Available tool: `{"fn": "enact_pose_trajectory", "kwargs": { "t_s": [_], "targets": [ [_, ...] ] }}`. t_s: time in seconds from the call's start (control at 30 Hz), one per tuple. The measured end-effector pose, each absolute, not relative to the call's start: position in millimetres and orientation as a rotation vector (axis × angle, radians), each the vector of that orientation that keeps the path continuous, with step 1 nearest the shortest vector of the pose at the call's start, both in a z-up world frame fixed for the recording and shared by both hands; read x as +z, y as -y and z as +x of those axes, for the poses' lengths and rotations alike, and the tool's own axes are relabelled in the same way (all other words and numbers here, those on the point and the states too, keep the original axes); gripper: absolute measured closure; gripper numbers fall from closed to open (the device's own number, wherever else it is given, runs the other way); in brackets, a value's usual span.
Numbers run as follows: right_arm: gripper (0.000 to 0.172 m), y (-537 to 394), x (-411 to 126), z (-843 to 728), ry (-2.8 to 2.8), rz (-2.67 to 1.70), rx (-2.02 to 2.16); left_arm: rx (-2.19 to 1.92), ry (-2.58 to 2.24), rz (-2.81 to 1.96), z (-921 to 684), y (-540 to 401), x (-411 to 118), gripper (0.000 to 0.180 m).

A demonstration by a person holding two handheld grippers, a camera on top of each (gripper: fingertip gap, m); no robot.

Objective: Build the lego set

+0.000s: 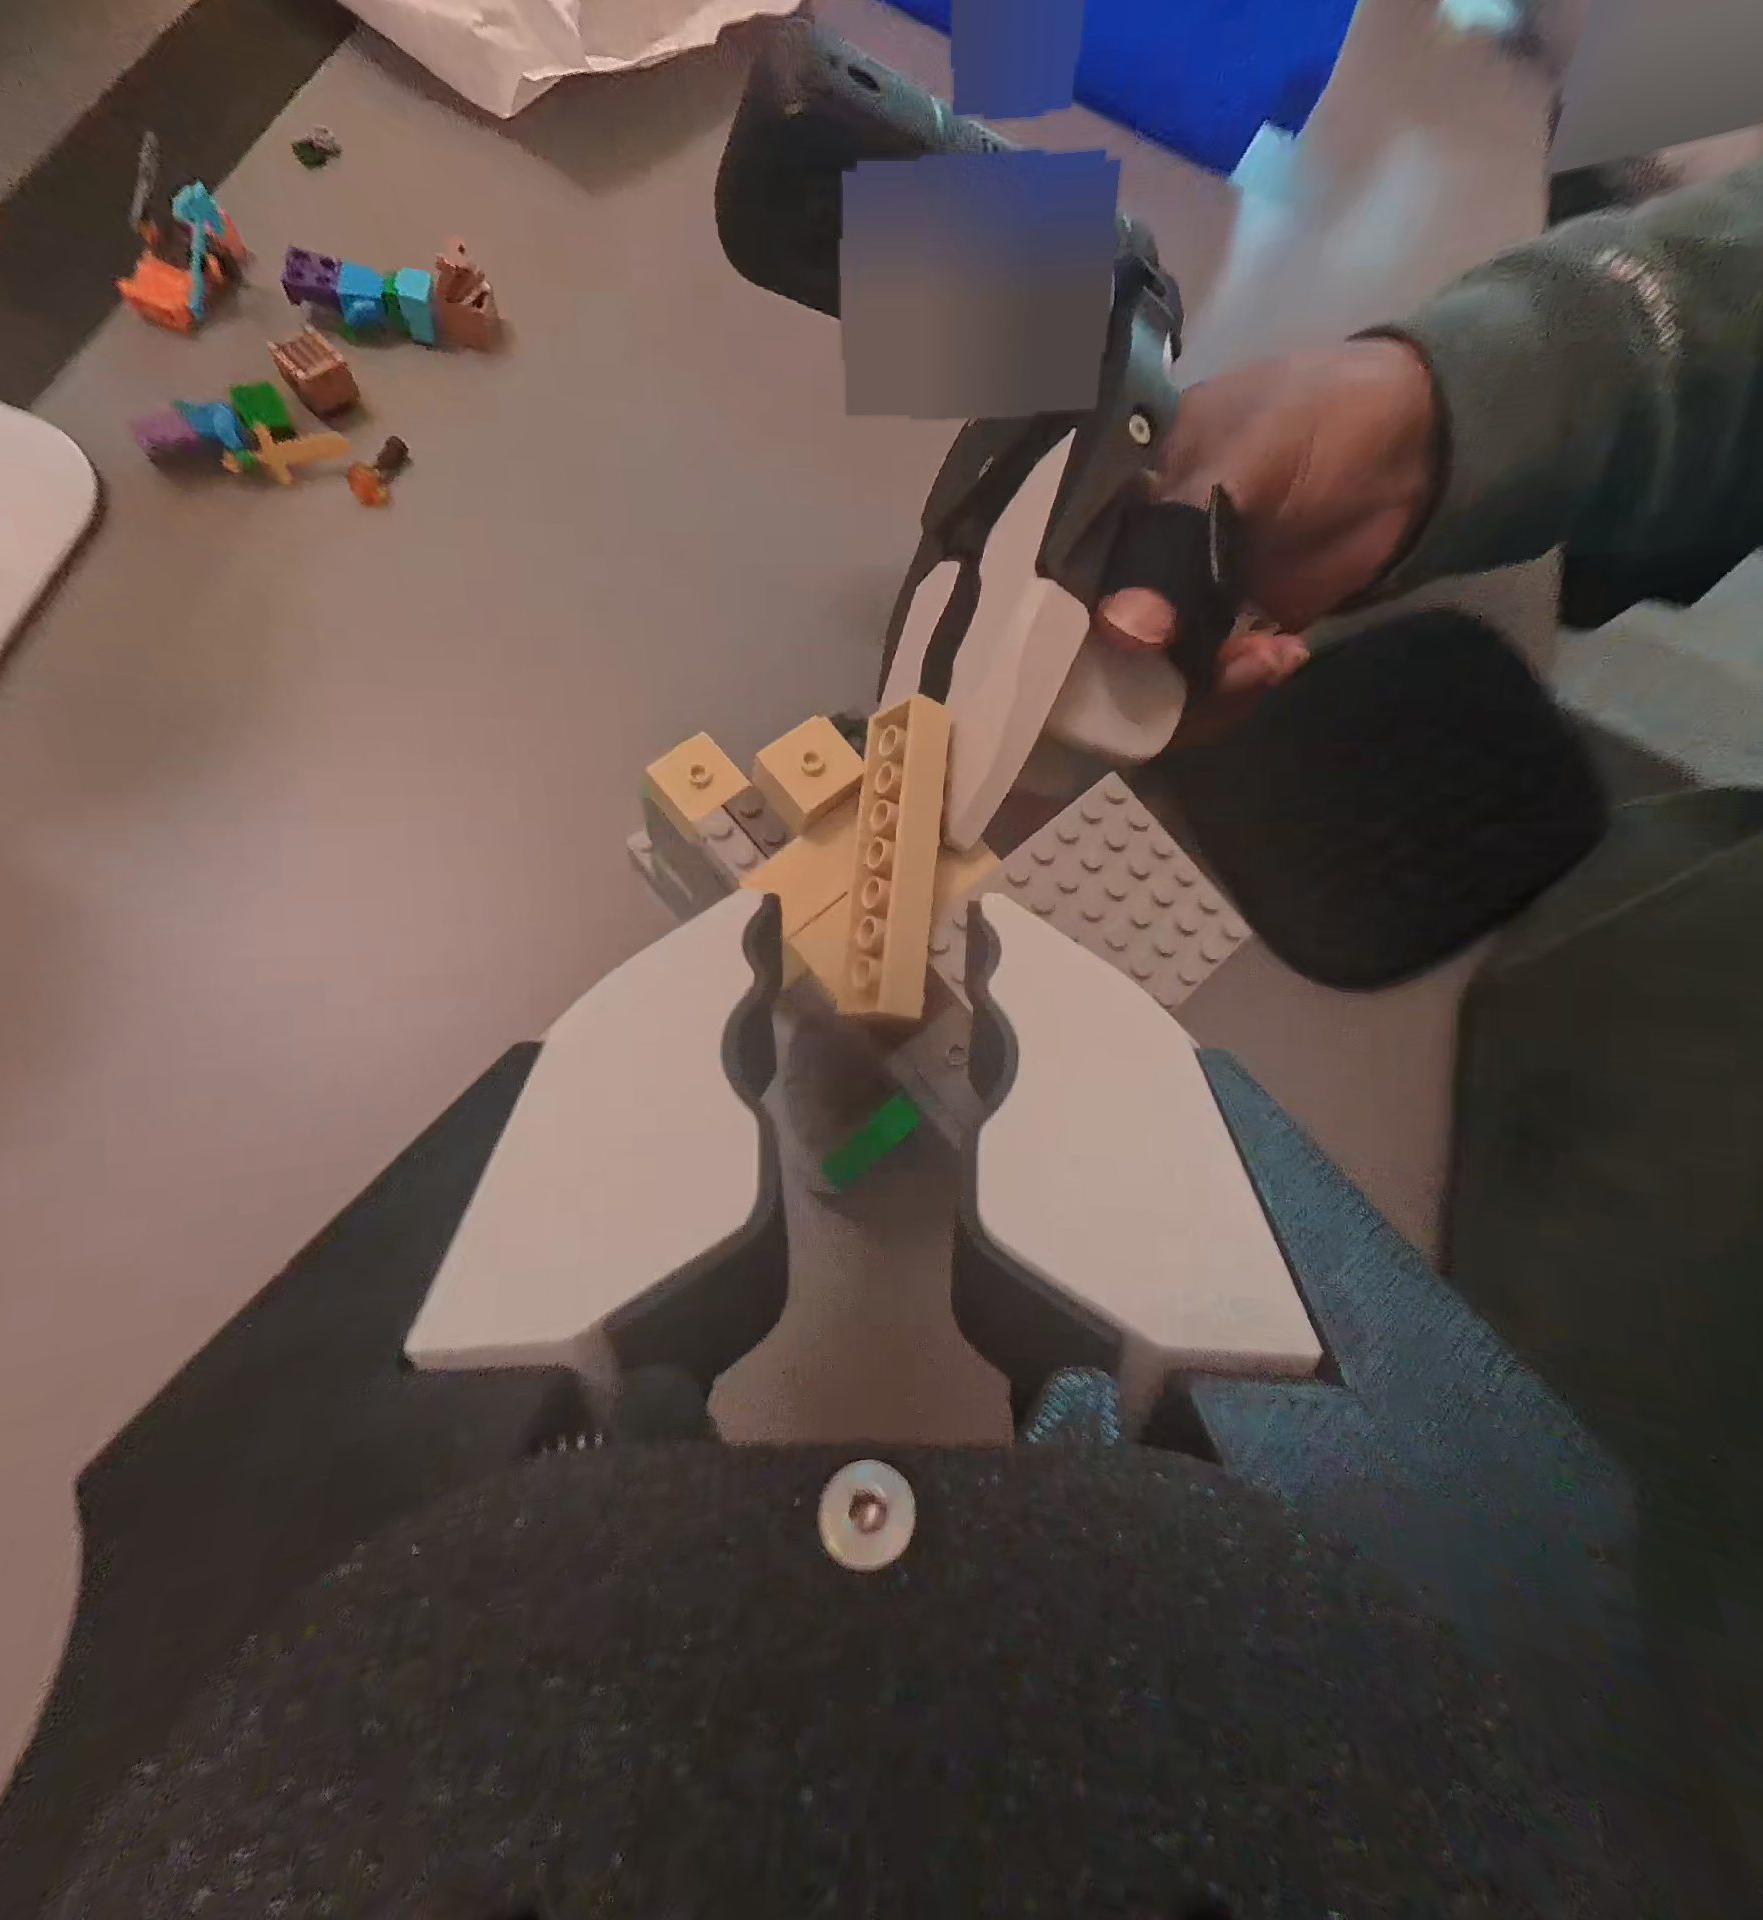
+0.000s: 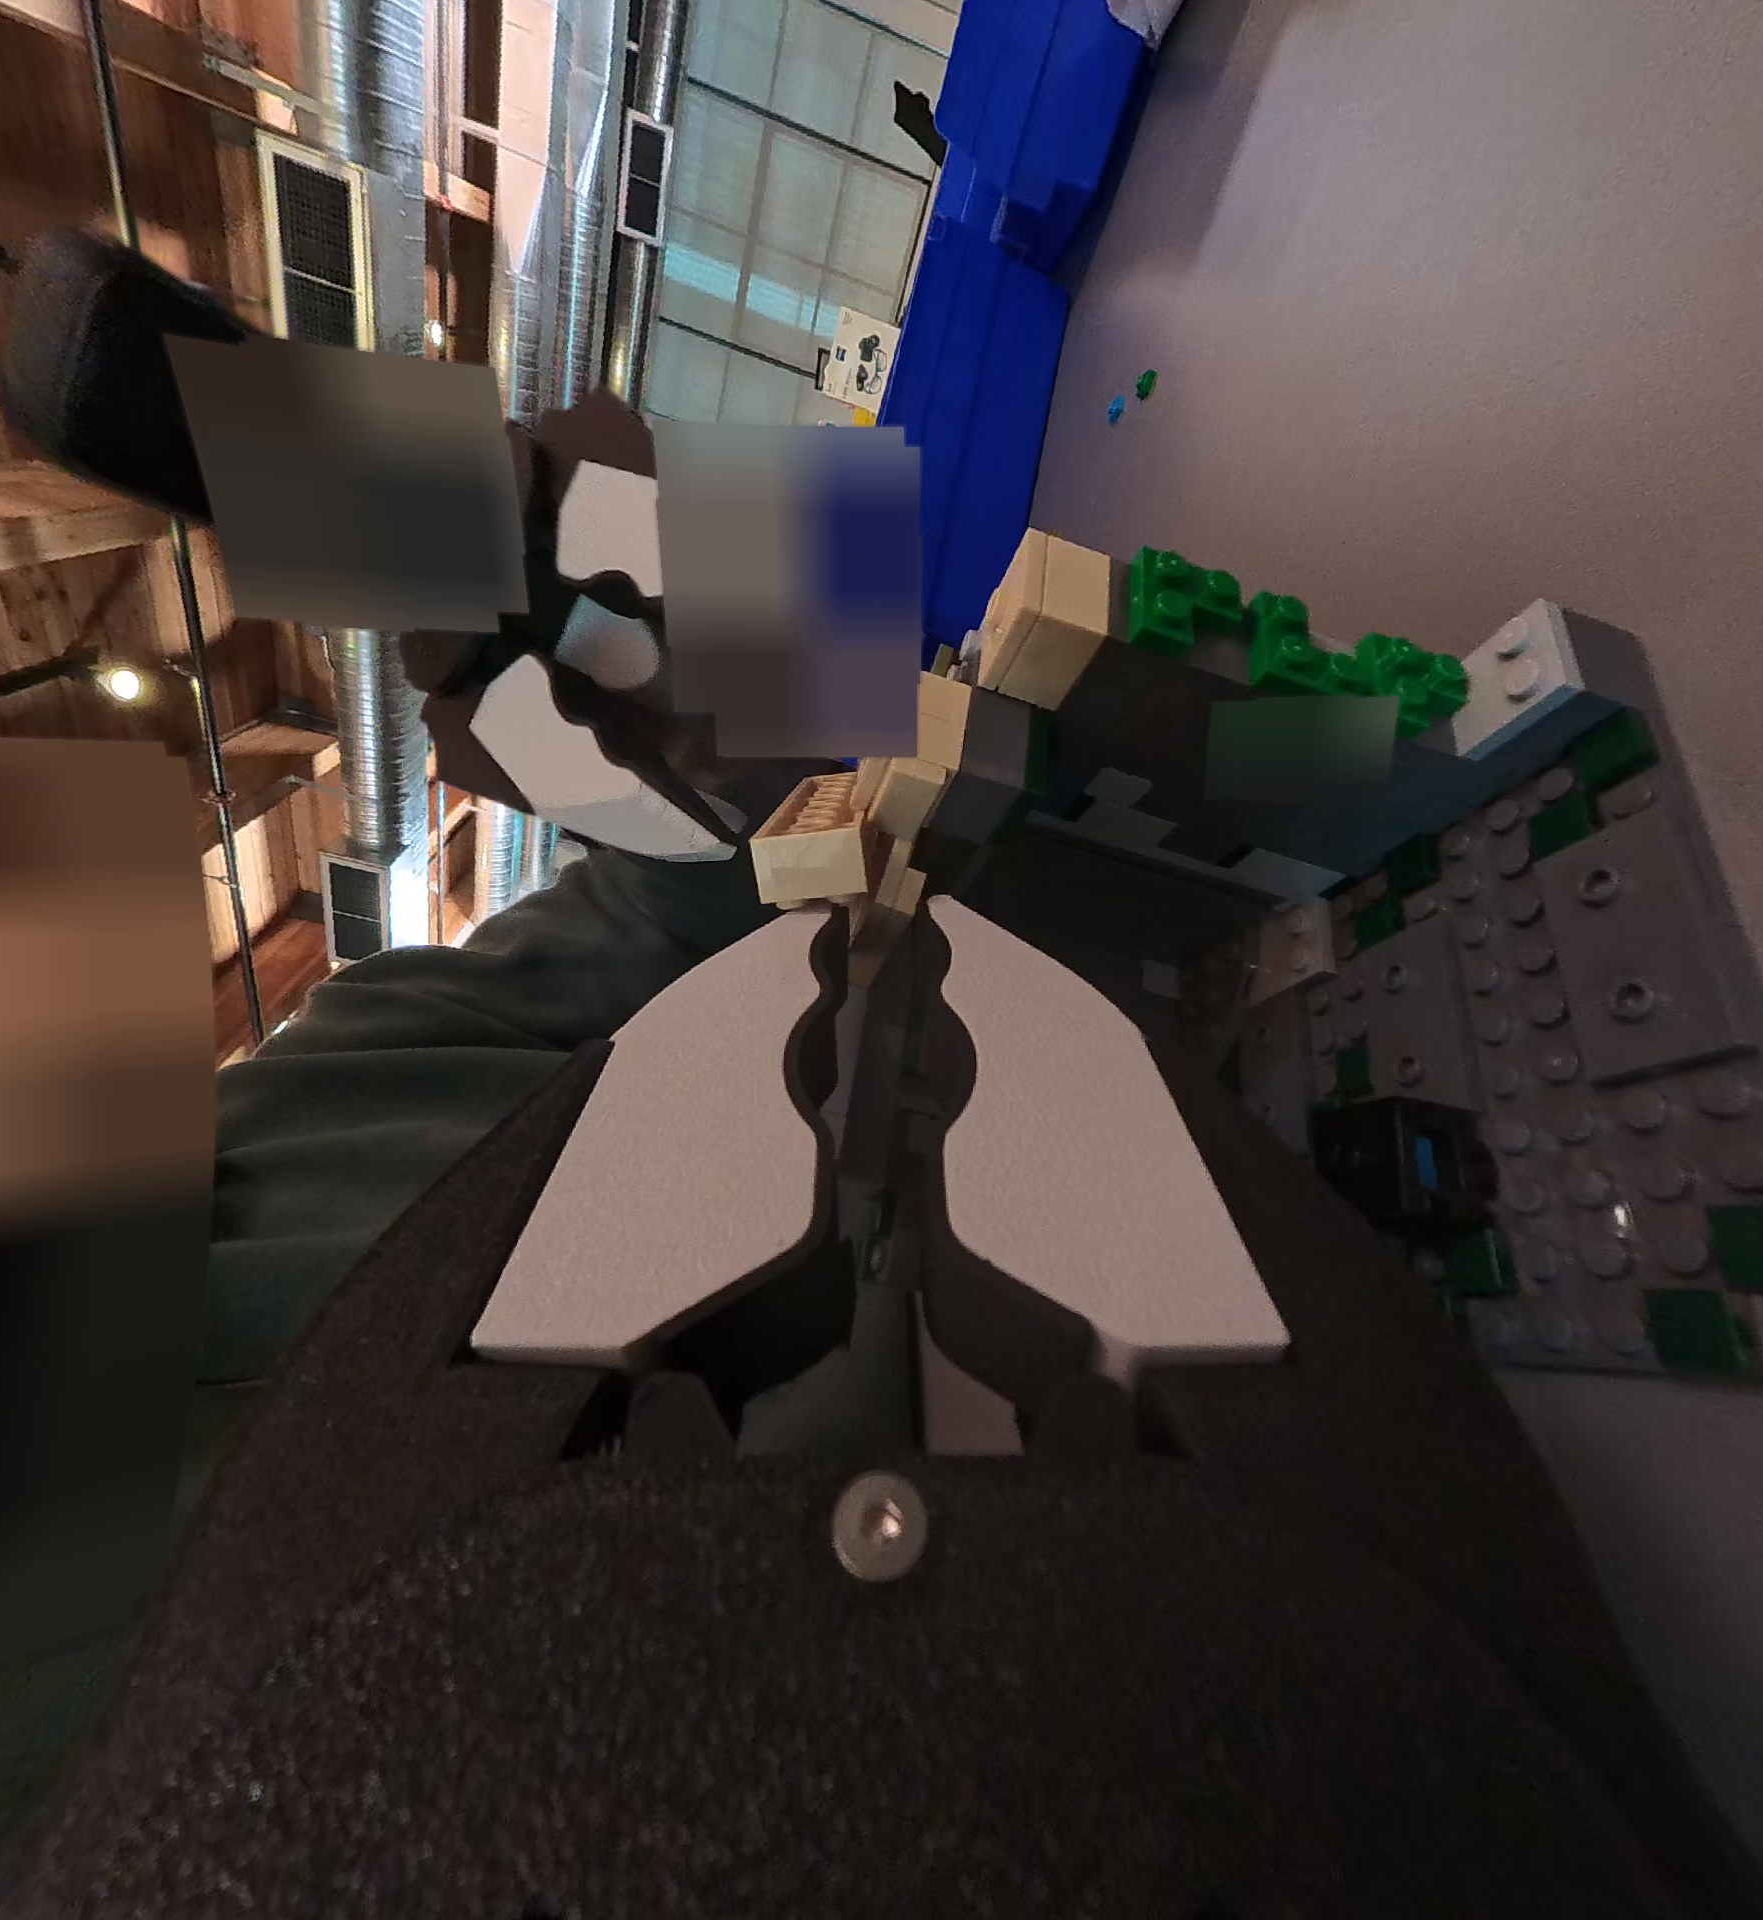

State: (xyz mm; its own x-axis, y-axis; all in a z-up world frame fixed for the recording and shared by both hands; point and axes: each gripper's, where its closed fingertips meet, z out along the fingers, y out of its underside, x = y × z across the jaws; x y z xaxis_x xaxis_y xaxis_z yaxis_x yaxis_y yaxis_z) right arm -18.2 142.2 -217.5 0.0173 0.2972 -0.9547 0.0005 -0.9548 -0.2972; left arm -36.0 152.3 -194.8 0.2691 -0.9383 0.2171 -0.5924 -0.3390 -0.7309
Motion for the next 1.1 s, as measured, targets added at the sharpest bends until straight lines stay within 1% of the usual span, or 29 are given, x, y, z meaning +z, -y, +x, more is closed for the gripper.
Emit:
{"fn": "enact_pose_trajectory", "kwargs": {
  "t_s": [0.3,0.4,0.47,0.53,0.6,0.8,0.93,1.1],
  "targets": [
    [0.16,-142.8,-217.4,-18.2,0.311,-2.066,2.044,-0.54,-1.699,-1.989,-16.0,-151.6,-208.7,0.154],
    [0.16,-142.5,-217.0,-17.9,0.32,-2.063,2.045,-0.517,-1.73,-1.998,-15.3,-151.8,-211.2,0.166],
    [0.16,-142.2,-217.1,-17.7,0.326,-2.062,2.044,-0.546,-1.712,-2.005,-14.8,-153.2,-208.2,0.169],
    [0.16,-142.2,-217.5,-17.5,0.331,-2.061,2.041,-0.624,-1.677,-2.048,-15.6,-153.1,-205.4,0.169],
    [0.16,-141.9,-218.2,-17.6,0.337,-2.063,2.037,-0.788,-1.594,-2.116,-15.0,-152.0,-200.1,0.169],
    [0.16,-141.2,-218.7,-17.2,0.347,-2.063,2.029,-1.39,-1.063,-2.321,-20.2,-164.3,-180.7,0.169],
    [0.16,-140.9,-219.7,-16.8,0.341,-2.056,2.042,-1.508,-0.821,-2.353,-28.3,-167.9,-187.0,0.169],
    [0.16,-141.0,-221.2,-17.3,0.346,-2.054,2.054,-1.56,-0.687,-2.376,-30.7,-163.0,-197.9,0.169]
  ]
}}
